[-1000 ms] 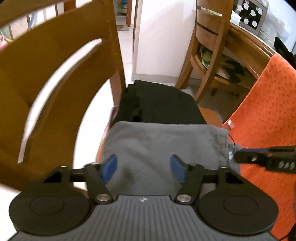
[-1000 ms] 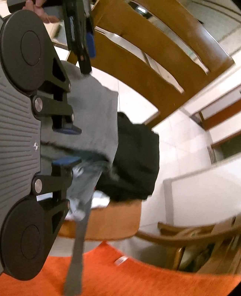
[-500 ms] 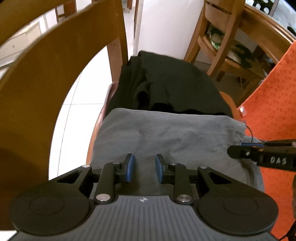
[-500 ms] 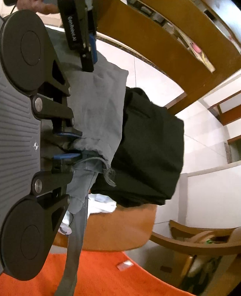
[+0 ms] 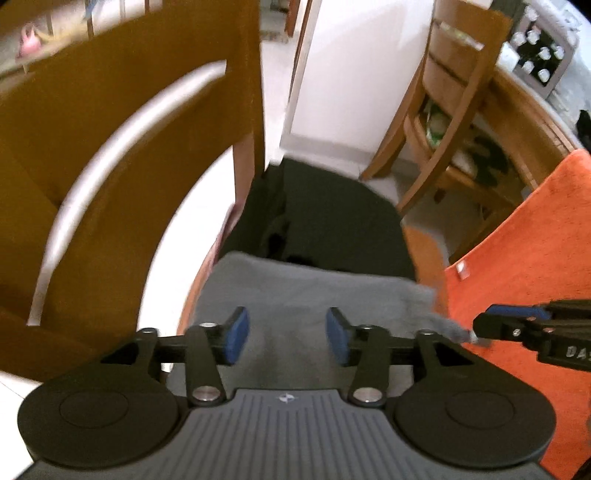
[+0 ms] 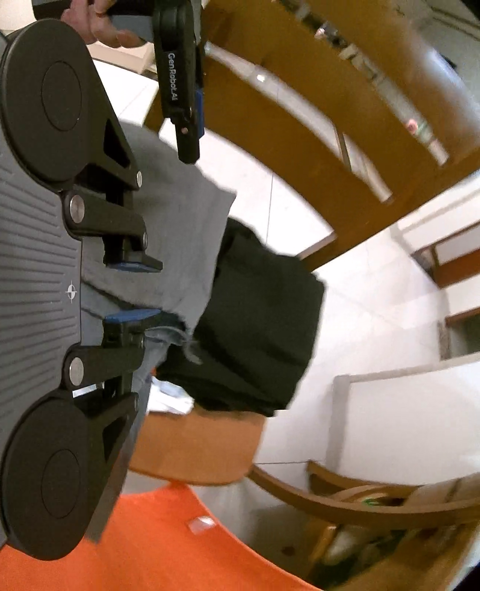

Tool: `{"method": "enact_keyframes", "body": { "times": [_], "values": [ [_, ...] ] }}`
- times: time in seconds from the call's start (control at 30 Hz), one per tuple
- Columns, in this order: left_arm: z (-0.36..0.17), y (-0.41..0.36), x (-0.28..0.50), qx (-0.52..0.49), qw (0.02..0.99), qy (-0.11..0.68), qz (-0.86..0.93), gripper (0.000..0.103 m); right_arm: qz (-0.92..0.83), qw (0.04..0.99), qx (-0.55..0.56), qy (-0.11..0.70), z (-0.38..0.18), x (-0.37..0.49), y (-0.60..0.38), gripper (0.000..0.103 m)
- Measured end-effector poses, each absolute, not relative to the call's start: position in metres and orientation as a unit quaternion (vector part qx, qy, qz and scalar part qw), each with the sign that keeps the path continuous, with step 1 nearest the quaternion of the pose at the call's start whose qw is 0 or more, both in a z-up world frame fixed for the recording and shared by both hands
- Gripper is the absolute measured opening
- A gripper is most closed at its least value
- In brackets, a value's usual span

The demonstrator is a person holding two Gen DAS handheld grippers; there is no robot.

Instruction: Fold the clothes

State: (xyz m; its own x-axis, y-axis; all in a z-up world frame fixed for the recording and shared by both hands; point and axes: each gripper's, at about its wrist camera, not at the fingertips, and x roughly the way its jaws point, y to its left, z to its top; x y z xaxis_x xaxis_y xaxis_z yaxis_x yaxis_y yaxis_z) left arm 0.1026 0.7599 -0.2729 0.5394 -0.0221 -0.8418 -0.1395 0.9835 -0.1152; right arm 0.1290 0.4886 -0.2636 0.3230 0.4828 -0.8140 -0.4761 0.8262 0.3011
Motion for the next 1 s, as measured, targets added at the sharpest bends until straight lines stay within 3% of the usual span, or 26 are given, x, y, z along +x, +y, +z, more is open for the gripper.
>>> {"method": "enact_keyframes", "body": {
  "times": [0.27,0.33,0.4,0.53,0.8,1.0],
  "values": [
    [-0.168,0.69,0.052,-0.066,0.893,0.443,0.051,0.084,0.34,0.819,-0.038,0.461,-0.153,0.097,0.443,0.057],
    [-0.144,0.67,0.038,-0.063,0.897,0.433,0.056,0.086,0.348,0.82,-0.047,0.451,-0.132,0.088,0.428,0.065],
    [-0.124,0.649,0.025,-0.065,0.899,0.428,0.064,0.095,0.355,0.821,-0.051,0.444,-0.113,0.08,0.411,0.07],
    [-0.088,0.607,-0.005,-0.086,0.907,0.402,0.091,0.101,0.365,0.826,-0.061,0.425,-0.083,0.065,0.378,0.091],
    [-0.03,0.529,-0.055,-0.079,0.919,0.362,0.135,0.103,0.398,0.83,-0.075,0.383,-0.029,0.039,0.323,0.103],
    [0.001,0.493,-0.071,-0.072,0.924,0.353,0.127,0.103,0.38,0.842,-0.081,0.373,0.001,0.02,0.285,0.103]
  ]
}}
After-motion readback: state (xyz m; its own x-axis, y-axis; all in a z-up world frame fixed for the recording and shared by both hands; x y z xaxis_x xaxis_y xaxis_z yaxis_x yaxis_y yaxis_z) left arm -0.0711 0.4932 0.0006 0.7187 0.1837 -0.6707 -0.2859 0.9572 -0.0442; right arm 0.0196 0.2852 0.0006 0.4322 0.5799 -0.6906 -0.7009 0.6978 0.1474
